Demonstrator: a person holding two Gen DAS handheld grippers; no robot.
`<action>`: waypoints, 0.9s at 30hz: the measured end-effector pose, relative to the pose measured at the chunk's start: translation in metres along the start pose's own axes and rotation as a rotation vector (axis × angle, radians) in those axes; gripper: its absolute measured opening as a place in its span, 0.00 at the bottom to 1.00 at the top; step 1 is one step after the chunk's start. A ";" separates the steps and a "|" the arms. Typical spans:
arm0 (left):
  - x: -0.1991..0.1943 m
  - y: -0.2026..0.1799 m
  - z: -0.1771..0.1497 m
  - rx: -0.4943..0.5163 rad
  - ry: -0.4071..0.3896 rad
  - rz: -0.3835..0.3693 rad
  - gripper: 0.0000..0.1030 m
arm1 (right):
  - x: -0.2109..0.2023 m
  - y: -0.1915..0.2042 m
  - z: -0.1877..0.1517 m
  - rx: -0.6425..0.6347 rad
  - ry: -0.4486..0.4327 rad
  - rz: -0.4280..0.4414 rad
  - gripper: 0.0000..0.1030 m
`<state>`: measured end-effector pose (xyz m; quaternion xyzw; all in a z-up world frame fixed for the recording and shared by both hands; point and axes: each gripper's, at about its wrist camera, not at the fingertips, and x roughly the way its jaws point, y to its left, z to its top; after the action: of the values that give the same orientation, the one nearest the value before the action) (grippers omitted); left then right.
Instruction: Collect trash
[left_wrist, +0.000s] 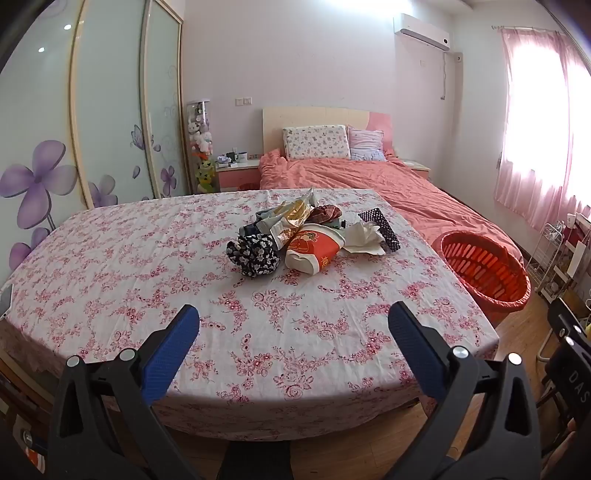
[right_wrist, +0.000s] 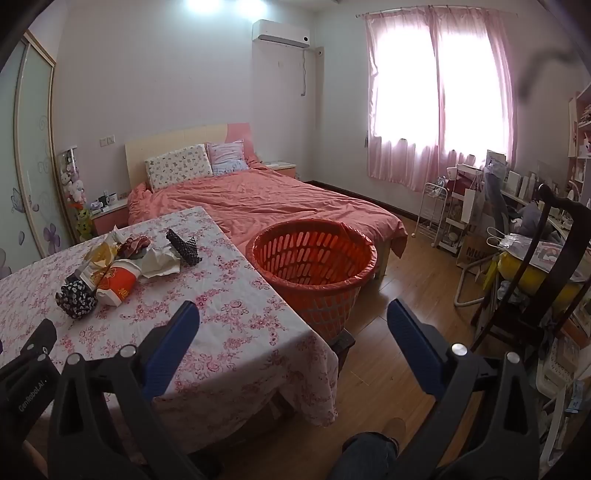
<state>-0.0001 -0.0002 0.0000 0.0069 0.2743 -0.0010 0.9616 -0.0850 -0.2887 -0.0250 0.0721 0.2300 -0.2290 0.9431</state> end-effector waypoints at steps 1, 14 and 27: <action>0.000 0.000 0.000 0.000 0.000 -0.001 0.98 | 0.000 0.000 0.000 -0.001 -0.002 0.000 0.96; 0.000 0.000 0.000 -0.004 0.004 -0.002 0.98 | 0.000 0.000 0.000 -0.004 -0.007 -0.001 0.96; 0.000 0.000 0.000 -0.004 0.008 -0.003 0.98 | 0.001 0.000 0.000 -0.005 -0.009 -0.002 0.96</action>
<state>0.0001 0.0000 -0.0002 0.0047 0.2782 -0.0017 0.9605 -0.0841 -0.2888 -0.0253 0.0686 0.2262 -0.2296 0.9442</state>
